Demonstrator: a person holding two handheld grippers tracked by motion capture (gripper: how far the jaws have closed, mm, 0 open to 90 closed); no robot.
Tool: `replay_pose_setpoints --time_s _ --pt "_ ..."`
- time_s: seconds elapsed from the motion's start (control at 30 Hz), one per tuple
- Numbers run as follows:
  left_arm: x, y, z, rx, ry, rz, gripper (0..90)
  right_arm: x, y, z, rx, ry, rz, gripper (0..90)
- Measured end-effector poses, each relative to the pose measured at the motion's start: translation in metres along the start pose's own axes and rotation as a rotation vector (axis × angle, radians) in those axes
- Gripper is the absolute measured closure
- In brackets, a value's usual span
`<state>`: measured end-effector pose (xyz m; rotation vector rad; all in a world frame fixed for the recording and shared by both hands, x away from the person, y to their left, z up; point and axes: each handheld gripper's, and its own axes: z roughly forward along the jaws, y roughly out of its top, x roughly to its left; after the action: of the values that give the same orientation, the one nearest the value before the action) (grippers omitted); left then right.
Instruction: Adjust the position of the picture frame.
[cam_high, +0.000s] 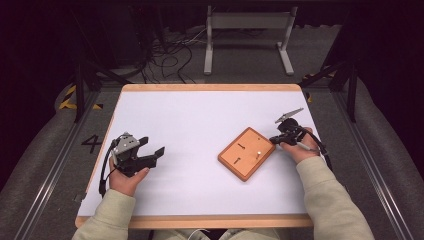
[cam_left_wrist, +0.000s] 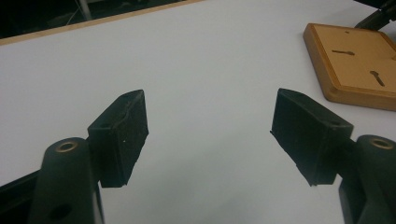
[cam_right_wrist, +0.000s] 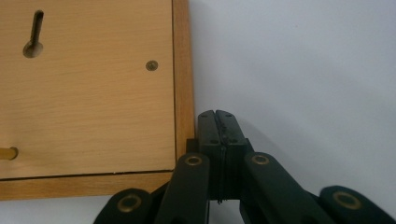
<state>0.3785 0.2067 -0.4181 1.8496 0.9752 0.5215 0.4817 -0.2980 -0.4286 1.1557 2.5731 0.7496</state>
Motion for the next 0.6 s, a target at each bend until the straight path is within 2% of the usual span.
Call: replay_pose_setpoints --time_s 0.17,0.37,0.6 --pt "0.000 0.000 0.001 0.003 -0.001 0.000 27.2 0.004 0.000 -0.001 0.026 0.033 -0.023 90.0" --pt "-0.001 0.000 0.001 0.004 -0.003 0.000 27.2 0.011 -0.006 -0.005 0.036 0.081 -0.017 90.0" --pt "0.000 0.000 0.001 -0.001 -0.001 -0.002 27.2 0.033 -0.015 -0.011 0.062 0.123 -0.034 90.0"
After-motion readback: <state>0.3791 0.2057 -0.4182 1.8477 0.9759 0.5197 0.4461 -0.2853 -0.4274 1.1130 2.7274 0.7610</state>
